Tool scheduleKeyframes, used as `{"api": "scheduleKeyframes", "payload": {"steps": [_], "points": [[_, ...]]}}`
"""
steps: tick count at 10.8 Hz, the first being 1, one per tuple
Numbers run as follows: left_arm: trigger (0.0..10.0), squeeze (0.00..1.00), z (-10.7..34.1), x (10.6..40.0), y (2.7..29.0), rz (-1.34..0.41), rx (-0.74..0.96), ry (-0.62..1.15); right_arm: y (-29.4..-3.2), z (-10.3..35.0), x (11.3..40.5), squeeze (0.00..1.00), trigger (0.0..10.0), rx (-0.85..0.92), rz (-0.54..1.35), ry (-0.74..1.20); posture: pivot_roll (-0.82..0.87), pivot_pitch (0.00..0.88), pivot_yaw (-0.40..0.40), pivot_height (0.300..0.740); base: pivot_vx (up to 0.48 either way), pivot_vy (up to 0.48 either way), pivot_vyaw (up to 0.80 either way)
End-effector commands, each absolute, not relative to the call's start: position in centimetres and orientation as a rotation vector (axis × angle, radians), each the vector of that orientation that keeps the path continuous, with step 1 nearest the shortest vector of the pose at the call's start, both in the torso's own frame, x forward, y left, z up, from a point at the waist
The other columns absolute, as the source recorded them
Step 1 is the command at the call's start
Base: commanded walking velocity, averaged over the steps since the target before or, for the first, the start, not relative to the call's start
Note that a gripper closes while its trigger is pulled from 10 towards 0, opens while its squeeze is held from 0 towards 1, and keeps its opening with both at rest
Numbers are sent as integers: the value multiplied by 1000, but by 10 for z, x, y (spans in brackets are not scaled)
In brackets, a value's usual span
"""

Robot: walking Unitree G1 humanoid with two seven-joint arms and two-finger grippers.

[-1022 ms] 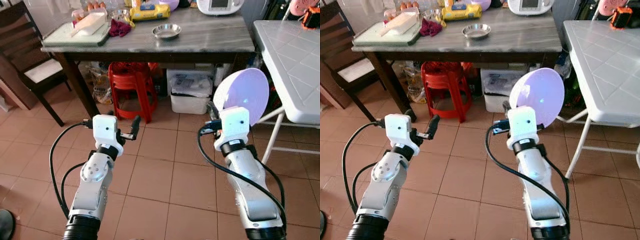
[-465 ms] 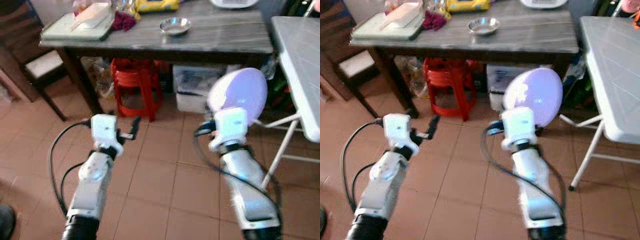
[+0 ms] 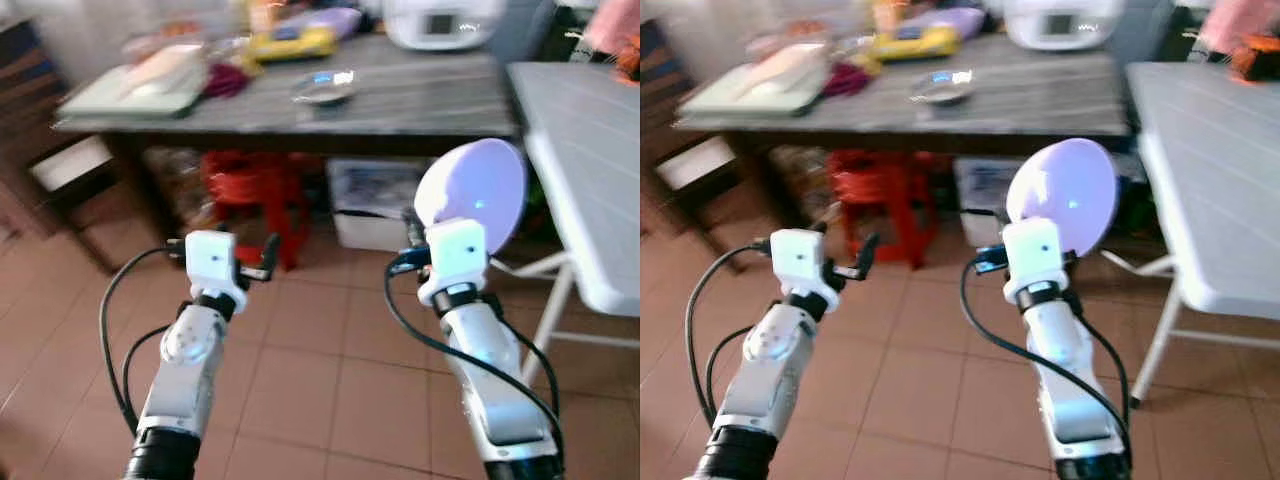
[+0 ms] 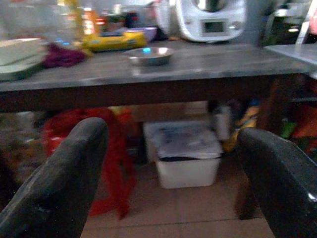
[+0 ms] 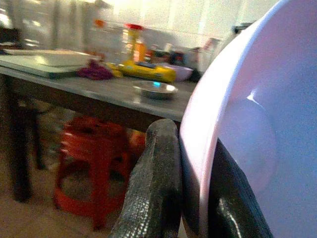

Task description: Setting the table

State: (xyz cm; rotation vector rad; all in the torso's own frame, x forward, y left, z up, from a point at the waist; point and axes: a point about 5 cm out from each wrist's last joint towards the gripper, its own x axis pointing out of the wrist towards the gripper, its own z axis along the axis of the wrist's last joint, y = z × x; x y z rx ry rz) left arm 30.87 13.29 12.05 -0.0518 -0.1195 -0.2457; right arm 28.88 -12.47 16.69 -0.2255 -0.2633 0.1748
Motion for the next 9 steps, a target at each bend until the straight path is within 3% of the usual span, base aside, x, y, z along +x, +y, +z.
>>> {"api": "scheduleKeyframes", "payload": {"steps": [1, 6, 9], "points": [[10000, 0, 124, 309, 125, -282, -54, -131, -131, 172, 288, 0, 10000, -232, 146, -285, -100, 73, 100, 740, 360, 0, 0], [10000, 0, 118, 309, 132, -268, -52, -122, -122, 166, 282, 0, 10000, -254, 202, -278, -102, 60, 75, 740, 340, 0, 0], [10000, 0, 116, 310, 144, -85, -5, -122, -120, 152, 279, 0, 10000, -207, 238, -219, -53, 71, 48, 740, 0, 0, 0]]}}
